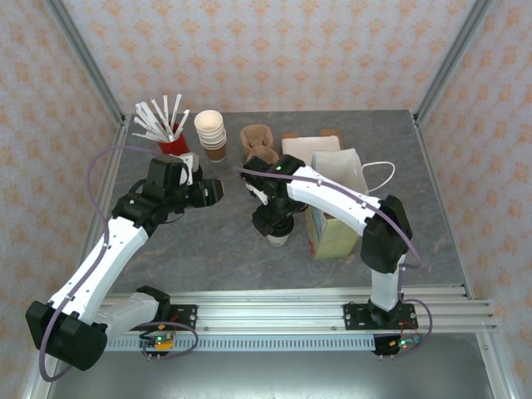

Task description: Pack the takeout coffee

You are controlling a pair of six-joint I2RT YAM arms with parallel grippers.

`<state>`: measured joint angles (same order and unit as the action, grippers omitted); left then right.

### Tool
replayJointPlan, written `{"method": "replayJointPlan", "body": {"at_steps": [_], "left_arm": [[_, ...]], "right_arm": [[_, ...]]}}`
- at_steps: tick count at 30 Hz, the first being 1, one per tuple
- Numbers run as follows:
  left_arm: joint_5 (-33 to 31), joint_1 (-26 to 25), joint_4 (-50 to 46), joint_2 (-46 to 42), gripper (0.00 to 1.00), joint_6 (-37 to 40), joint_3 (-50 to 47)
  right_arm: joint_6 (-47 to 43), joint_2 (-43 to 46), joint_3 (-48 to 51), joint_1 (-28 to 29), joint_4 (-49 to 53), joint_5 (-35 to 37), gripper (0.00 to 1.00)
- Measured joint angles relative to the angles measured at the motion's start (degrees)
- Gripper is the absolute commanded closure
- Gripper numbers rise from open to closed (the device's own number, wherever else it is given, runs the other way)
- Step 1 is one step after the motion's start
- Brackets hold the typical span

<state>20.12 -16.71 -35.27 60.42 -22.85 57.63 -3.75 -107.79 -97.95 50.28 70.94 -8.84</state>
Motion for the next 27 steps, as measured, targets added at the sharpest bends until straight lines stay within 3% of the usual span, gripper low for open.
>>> {"method": "replayJointPlan", "body": {"at_steps": [6, 27], "left_arm": [[3.5, 0.0, -0.2, -0.1, 0.27, 0.4, 0.0], [3.7, 0.0, -1.1, -0.8, 0.27, 0.4, -0.7]], "right_arm": [[0.0, -0.2, 0.4, -0.5, 0.0, -0.2, 0.12], [-0.2, -0.5, 1.0, -1.1, -0.1, -0.7, 0.18]]}}
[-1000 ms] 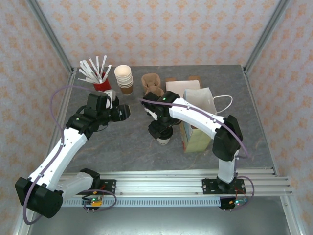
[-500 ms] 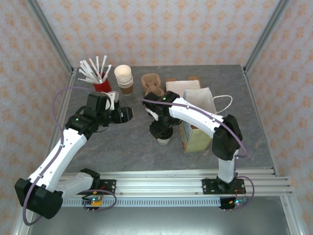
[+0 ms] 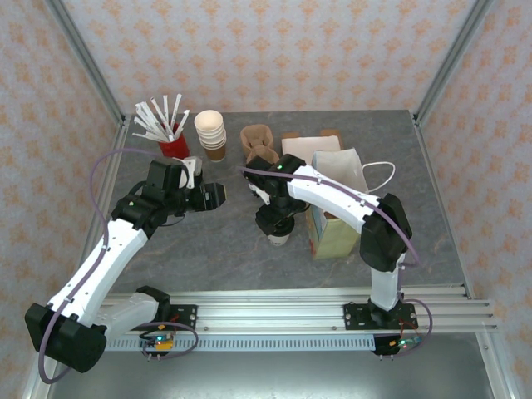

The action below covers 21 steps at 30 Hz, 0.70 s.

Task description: Pack the takeout coffee

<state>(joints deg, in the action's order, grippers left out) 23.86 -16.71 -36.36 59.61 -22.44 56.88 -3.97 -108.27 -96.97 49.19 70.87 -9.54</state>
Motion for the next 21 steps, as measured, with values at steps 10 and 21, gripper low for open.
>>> {"method": "replayJointPlan", "body": {"at_steps": [10, 21], "left_arm": [[0.2, 0.0, 0.0, 0.0, 0.27, 0.0, 0.0], [0.7, 0.0, 0.0, 0.0, 0.27, 0.0, -0.1]], "right_arm": [[0.0, 0.0, 0.0, 0.0, 0.0, -0.2, 0.20], [0.0, -0.2, 0.0, 0.0, 0.0, -0.4, 0.23]]}}
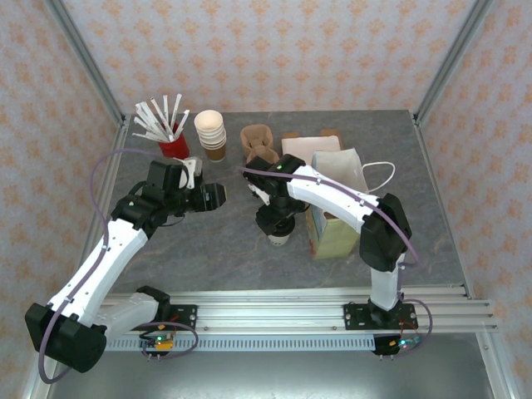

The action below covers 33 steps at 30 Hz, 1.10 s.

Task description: Pack the takeout coffee

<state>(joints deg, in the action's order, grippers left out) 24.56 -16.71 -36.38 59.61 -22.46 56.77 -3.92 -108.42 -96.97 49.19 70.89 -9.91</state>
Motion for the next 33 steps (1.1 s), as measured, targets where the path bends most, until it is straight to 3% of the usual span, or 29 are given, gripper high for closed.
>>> {"method": "replayJointPlan", "body": {"at_steps": [33], "left_arm": [[0.4, 0.0, 0.0, 0.0, 0.27, 0.0, -0.3]], "right_arm": [[0.0, -0.1, 0.0, 0.0, 0.0, 0.0, 0.26]]}}
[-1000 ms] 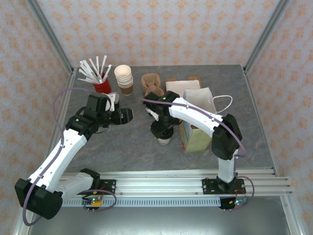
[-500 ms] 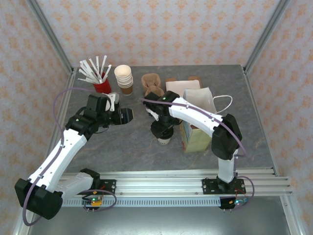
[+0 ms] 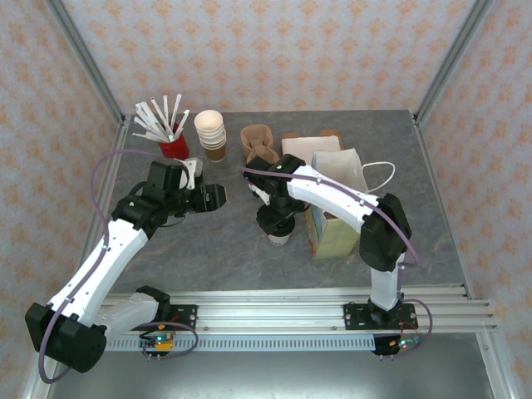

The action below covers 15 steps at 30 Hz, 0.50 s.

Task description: Pack the takeout coffee

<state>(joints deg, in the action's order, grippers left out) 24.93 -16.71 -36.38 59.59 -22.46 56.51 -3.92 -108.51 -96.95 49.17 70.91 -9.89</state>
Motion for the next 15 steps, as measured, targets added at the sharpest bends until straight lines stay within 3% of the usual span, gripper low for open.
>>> {"method": "replayJointPlan", "body": {"at_steps": [8, 15], "left_arm": [[0.0, 0.0, 0.0, -0.1, 0.27, 0.0, 0.0], [0.0, 0.0, 0.0, -0.4, 0.27, 0.0, 0.0]], "right_arm": [[0.1, 0.0, 0.0, -0.1, 0.0, 0.0, 0.37], [0.0, 0.0, -0.5, -0.1, 0.4, 0.0, 0.40]]}}
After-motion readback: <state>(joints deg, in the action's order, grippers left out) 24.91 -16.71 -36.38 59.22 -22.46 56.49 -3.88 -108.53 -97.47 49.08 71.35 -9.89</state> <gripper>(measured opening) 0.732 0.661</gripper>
